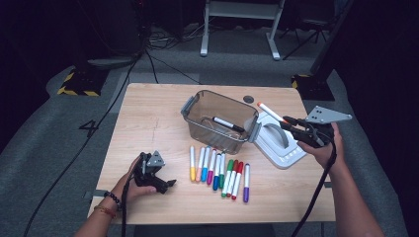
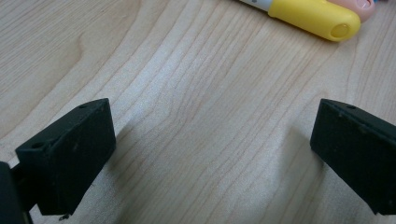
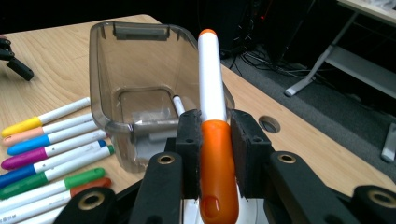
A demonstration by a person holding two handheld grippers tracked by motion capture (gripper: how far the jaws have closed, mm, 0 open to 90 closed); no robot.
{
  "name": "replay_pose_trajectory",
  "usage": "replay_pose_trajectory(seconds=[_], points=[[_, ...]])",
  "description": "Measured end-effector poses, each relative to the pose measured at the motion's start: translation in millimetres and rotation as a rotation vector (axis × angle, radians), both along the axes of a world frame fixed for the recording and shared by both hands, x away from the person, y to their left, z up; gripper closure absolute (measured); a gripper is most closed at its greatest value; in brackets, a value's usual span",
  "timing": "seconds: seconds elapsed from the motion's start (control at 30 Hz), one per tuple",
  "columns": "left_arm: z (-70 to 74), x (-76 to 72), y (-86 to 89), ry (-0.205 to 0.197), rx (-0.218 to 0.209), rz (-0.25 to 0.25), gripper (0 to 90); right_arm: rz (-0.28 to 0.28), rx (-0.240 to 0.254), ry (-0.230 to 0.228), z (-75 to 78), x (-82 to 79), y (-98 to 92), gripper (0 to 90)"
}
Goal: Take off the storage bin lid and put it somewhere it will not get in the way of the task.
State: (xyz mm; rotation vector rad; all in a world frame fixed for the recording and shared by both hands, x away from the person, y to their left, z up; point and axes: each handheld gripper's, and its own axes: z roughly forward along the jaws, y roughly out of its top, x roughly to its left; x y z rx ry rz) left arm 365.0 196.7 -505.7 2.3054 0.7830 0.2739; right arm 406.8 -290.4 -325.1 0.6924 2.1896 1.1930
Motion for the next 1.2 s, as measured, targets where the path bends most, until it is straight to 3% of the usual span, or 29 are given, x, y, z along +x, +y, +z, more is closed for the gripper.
replay_pose_trajectory(seconds=[0.53, 1.2], points=[[0.0, 0.0, 0.0, 0.0, 0.0, 0.0, 0.5, 0.099, -0.016, 0.009, 9.1, 20.9, 55.2, 74.5], [0.0, 0.0, 0.0, 0.0, 0.0, -0.001, 0.5, 0.183, -0.059, 0.09, -7.8, 51.0, 111.8, 74.5]])
